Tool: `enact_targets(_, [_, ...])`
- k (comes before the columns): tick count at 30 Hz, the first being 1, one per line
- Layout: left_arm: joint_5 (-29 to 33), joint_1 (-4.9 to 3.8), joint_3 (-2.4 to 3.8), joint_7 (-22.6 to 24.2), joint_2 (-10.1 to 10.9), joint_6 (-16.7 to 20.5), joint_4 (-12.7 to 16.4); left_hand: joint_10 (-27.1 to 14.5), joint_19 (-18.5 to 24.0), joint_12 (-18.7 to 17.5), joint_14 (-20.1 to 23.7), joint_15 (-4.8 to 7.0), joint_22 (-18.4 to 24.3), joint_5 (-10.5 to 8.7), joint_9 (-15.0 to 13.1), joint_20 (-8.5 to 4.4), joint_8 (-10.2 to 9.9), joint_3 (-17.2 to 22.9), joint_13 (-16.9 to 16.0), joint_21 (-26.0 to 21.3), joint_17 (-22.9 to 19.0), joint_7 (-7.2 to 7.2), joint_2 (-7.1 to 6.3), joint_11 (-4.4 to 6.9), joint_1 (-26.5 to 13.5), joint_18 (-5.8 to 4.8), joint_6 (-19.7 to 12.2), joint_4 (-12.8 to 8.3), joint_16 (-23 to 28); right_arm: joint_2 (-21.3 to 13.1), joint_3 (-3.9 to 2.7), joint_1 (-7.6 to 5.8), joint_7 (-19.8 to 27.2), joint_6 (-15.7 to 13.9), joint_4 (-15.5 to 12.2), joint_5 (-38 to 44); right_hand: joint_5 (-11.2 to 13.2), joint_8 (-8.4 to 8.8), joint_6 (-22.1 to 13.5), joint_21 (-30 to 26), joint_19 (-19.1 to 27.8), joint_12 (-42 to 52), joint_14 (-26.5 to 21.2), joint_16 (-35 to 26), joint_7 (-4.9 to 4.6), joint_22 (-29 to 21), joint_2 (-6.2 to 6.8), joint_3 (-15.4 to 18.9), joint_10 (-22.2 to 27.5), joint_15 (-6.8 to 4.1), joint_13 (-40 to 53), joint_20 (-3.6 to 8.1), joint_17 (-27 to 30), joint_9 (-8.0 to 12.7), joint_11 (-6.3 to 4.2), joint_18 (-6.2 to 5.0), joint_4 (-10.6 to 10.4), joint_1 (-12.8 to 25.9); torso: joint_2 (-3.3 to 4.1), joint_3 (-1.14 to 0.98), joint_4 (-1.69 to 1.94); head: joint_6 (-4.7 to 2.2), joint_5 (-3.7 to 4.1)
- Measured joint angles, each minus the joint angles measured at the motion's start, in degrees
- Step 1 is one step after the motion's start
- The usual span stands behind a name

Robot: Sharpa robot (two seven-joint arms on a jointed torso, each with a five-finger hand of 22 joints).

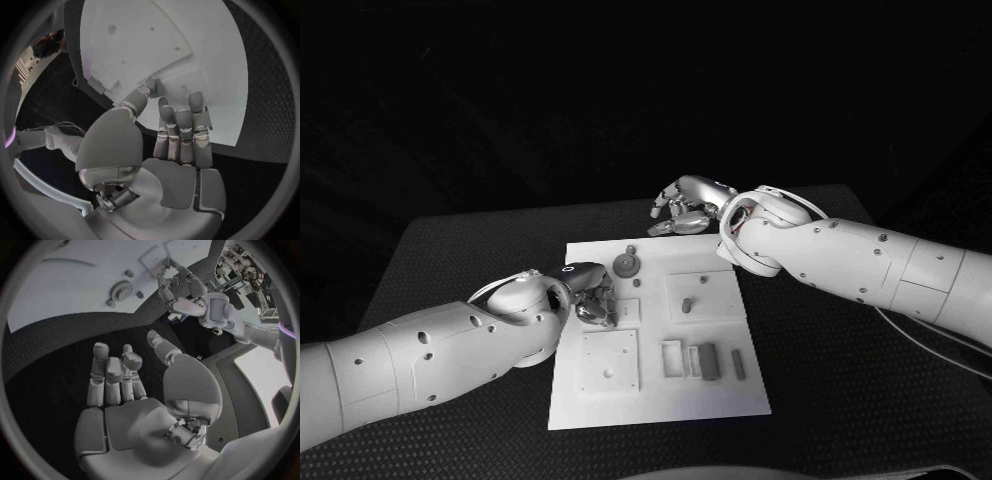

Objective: Assemble the parts on the task board

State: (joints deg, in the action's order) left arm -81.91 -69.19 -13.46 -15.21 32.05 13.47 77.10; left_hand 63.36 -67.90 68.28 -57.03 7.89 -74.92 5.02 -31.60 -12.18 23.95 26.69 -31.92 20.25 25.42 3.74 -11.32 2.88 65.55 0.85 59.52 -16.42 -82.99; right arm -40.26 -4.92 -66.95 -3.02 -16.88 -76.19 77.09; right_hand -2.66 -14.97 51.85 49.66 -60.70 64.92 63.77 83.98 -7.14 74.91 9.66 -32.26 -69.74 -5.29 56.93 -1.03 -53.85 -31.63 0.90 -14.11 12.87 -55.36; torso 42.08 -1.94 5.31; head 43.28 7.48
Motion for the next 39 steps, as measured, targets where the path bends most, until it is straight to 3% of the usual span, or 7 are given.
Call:
enact_targets(3, [0.1, 0.0, 0.0, 0.0, 0.0, -0.2, 0.0, 0.0, 0.0, 0.0, 0.0, -0.01, 0.0, 0.0, -0.1, 0.0, 0.0, 0.0, 0.1, 0.0, 0.0, -0.02, 0.08, 0.0, 0.0, 0.0, 0.0, 0.0, -0.2, 0.0, 0.0, 0.0, 0.0, 0.0, 0.0, 0.0, 0.0, 0.0, 0.0, 0.0, 0.0, 0.0, 0.0, 0.0, 0.0, 0.0, 0.0, 0.0, 0.0, 0.0, 0.0, 0.0, 0.0, 0.0, 0.0, 0.01, 0.0, 0.0, 0.0, 0.0, 0.0, 0.0, 0.03])
enact_targets(9, [0.3, 0.04, -0.03, 0.1, 0.0, -1.5, 0.1, 0.0, 0.0, 0.0, 0.0, -0.01, 0.0, -0.21, -0.1, 0.0, 0.0, 0.0, 0.2, 0.0, -0.3, -0.08, 1.72, 0.0, 0.0, 0.0, -0.1, 0.0, -0.2, 0.0, 0.0, 0.0, 0.0, 0.1, 0.0, -0.1, 0.0, 0.0, 0.0, 0.0, 0.0, 0.0, 0.0, 0.0, 0.0, 0.0, -0.25, -0.2, 0.0, 0.0, -0.1, 0.0, 0.1, 0.0, 0.0, 0.01, -0.2, 0.2, 0.0, 0.0, 0.01, 0.08, 0.07])
enact_targets(23, [1.4, -0.13, 0.12, 0.4, 0.0, -3.3, -0.1, -0.4, 0.3, 0.0, 0.3, -0.33, 0.0, 0.91, 0.8, 0.32, -2.1, 0.5, 0.5, 0.0, -0.8, 0.13, 4.12, -0.41, -1.0, 0.0, 0.1, 0.1, -0.2, 0.0, 0.0, 0.0, 0.1, 0.1, 0.0, -0.3, 0.0, 0.0, 0.0, 0.0, 0.0, 0.0, 0.0, 0.0, 0.0, 0.0, -0.24, 0.0, 0.0, 0.0, -0.1, 0.0, 0.0, 0.0, 0.0, 0.0, -0.3, 0.2, -0.01, -0.02, -0.01, 0.26, 0.12])
enact_targets(30, [3.1, -0.12, 0.12, 1.0, 0.3, -3.2, -0.2, -0.4, 0.3, 0.2, 0.4, -0.24, 0.0, 0.19, 1.2, 0.32, -2.7, 2.8, 0.6, 0.4, -1.0, -0.98, 5.11, -0.41, -1.4, 0.0, 1.7, 0.3, -0.4, 0.0, 0.0, 0.0, 0.2, 0.1, 0.1, -0.4, 0.0, 0.0, 0.0, 0.0, 0.0, 0.0, 0.0, 0.0, 0.0, 0.0, -0.24, 0.0, 0.0, 0.0, -0.1, 0.0, 0.0, 0.0, 0.0, 0.0, -0.3, 0.2, -0.01, -0.03, -0.04, 0.27, 0.18])
enact_targets(35, [6.3, -0.12, 0.15, 1.3, 1.1, -3.2, -0.1, -0.6, 0.3, 0.3, 0.5, -0.32, 0.0, -1.36, 1.7, 0.33, -3.3, 4.1, 0.7, 0.6, -1.3, -1.51, 6.11, -0.23, -2.4, 0.0, 2.2, -0.5, -0.6, 0.0, 0.0, 0.0, 0.2, 0.1, 0.2, -0.4, 0.0, 0.0, 0.0, 0.0, 0.0, 0.0, 0.0, 0.0, 0.0, 0.0, -0.24, 0.0, 0.0, 0.0, -0.1, 0.0, 0.0, 0.0, 0.0, 0.0, -0.3, 0.2, -0.01, -0.04, -0.03, 0.21, 0.18])
enact_targets(39, [9.8, -0.09, 0.25, 1.2, 1.7, -3.2, -0.2, -0.6, 0.3, 0.3, 0.5, -0.32, 0.0, -1.55, 1.7, 0.33, -3.2, 4.2, 0.7, 0.7, -1.3, -1.59, 6.69, -0.22, -2.3, 0.0, 2.3, -0.5, -0.6, 0.0, 0.0, 0.0, 0.2, 0.1, 0.3, -0.4, 0.0, 0.0, 0.0, 0.0, 0.0, 0.0, 0.0, 0.0, 0.0, 0.0, -0.24, 0.0, 0.0, 0.0, -0.1, 0.0, 0.0, 0.0, 0.0, 0.01, -0.3, 0.2, -0.02, -0.04, -0.03, 0.18, 0.18])
